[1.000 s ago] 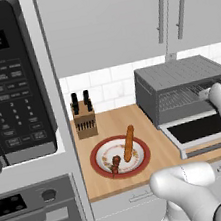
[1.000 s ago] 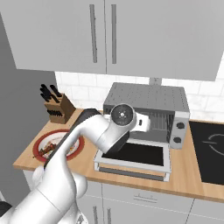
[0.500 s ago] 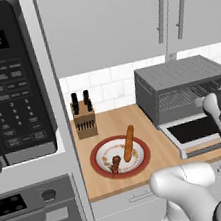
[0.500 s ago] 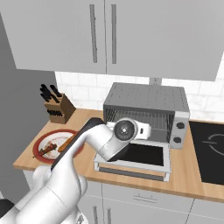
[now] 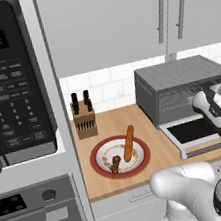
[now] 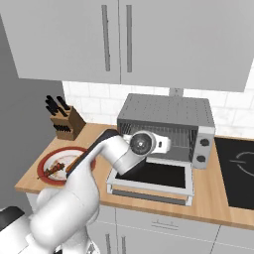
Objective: Pick up the kebab skewer and baguette bread, and place them inside the toaster oven. Close the toaster oven door and start by setting the timer.
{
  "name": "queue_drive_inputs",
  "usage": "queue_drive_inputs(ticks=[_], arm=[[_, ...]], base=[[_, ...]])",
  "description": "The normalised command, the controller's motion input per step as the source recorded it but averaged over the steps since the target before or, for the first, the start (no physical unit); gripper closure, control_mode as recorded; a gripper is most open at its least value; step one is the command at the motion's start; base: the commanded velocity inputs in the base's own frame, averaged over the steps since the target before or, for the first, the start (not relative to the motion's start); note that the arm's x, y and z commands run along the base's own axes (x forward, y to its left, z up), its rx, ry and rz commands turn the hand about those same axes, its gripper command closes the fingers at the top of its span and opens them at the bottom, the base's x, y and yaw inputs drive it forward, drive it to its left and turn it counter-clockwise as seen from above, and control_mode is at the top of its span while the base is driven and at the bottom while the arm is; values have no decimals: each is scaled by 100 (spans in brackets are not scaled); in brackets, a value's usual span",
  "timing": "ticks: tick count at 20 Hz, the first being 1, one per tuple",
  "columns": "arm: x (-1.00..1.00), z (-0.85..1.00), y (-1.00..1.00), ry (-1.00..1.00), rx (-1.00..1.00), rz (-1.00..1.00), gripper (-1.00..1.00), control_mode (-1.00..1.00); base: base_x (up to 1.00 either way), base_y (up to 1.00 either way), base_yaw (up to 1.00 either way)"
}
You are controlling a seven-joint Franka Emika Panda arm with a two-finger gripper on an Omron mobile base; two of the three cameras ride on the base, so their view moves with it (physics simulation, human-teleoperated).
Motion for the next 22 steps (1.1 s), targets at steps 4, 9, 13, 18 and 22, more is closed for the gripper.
queue_drive_inputs(ticks=[4, 9, 13, 18, 22], arm=[[33, -34, -21, -5, 0, 3, -100, -100], [32, -39, -18, -9, -1, 3, -100, -100], [39, -17, -12, -7, 0, 1, -100, -100], [43, 0, -4, -1, 0, 0, -100, -100], [37, 0, 0, 0, 0, 0, -100, -100]], base=[[0, 0, 0], [0, 0, 0], [0, 0, 0], [0, 0, 0], [0, 0, 0]])
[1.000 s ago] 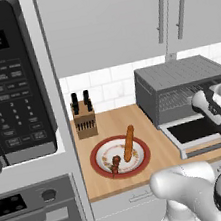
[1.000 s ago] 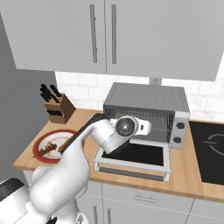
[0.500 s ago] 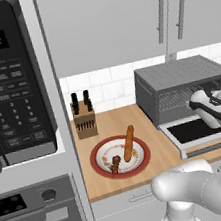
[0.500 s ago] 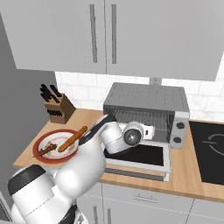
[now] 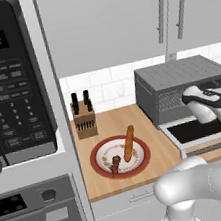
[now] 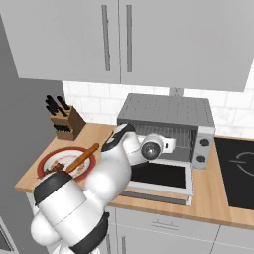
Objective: Pick up the kebab skewer and baguette bread, and place them inside the toaster oven. Close the toaster oven door and start by setting the timer.
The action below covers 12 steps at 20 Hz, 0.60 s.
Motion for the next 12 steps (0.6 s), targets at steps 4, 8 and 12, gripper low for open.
queue_drive_inputs(ticks=[4, 8, 12], arm=[[32, 0, 0, 0, 0, 0, -100, -100], [13, -16, 0, 0, 0, 0, -100, -100], [24, -3, 0, 0, 0, 0, -100, -100]], base=[[0, 0, 0], [0, 0, 0], [0, 0, 0]])
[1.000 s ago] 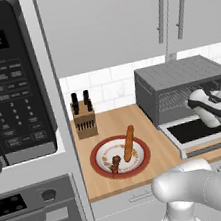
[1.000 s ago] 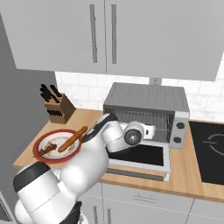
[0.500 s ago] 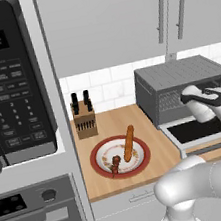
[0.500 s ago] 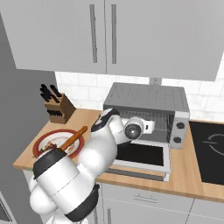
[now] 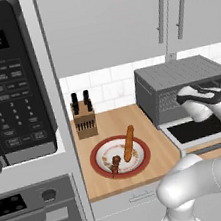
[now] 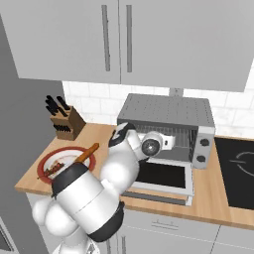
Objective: Pick up the kebab skewer and baguette bread, and place them inside the toaster oven. Close the toaster oven door and start by setting the timer.
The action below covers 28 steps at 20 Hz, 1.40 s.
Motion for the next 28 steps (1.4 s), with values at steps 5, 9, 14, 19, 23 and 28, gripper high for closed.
queue_drive_inputs(ticks=[5, 9, 14, 19, 23, 28], arm=[[24, 0, 0, 0, 0, 0, -100, -100], [14, -6, -2, 0, 0, 0, -100, -100], [9, -11, 0, 0, 0, 0, -100, -100], [0, -26, -1, 0, 0, 0, -100, -100], [0, -21, -1, 0, 0, 0, -100, -100], [7, -3, 0, 0, 0, 0, -100, -100]], base=[[0, 0, 0], [0, 0, 0], [0, 0, 0], [0, 0, 0], [0, 0, 0], [0, 0, 0]])
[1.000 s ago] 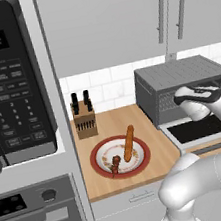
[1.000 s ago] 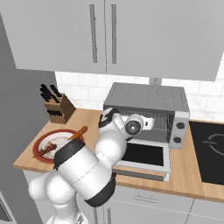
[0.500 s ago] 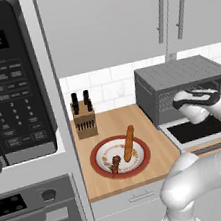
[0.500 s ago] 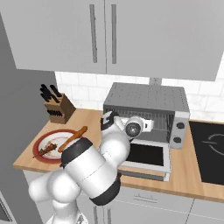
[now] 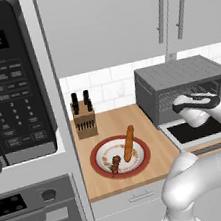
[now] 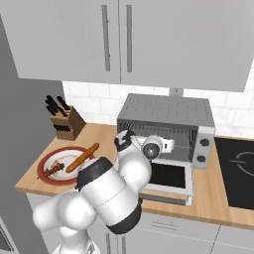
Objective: Pick up the kebab skewer and baguette bread, and place them inside the toaster oven. Close the toaster oven door and start by setting the timer.
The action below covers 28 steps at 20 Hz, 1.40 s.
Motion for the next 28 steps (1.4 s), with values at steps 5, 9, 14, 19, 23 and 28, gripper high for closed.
queue_drive_inputs(ticks=[5, 9, 14, 19, 23, 28], arm=[[33, 0, 0, 0, 0, 0, -100, -100], [28, 0, 0, 0, 0, 0, -100, -100], [7, -11, 0, 0, 0, 0, -100, -100], [1, -16, 0, 0, 0, 0, -100, -100], [-6, -37, -2, 0, 0, 0, -100, -100], [-52, -67, -8, 1, 0, 0, -100, -100]], base=[[0, 0, 0], [0, 0, 0], [0, 0, 0], [0, 0, 0], [0, 0, 0], [0, 0, 0]])
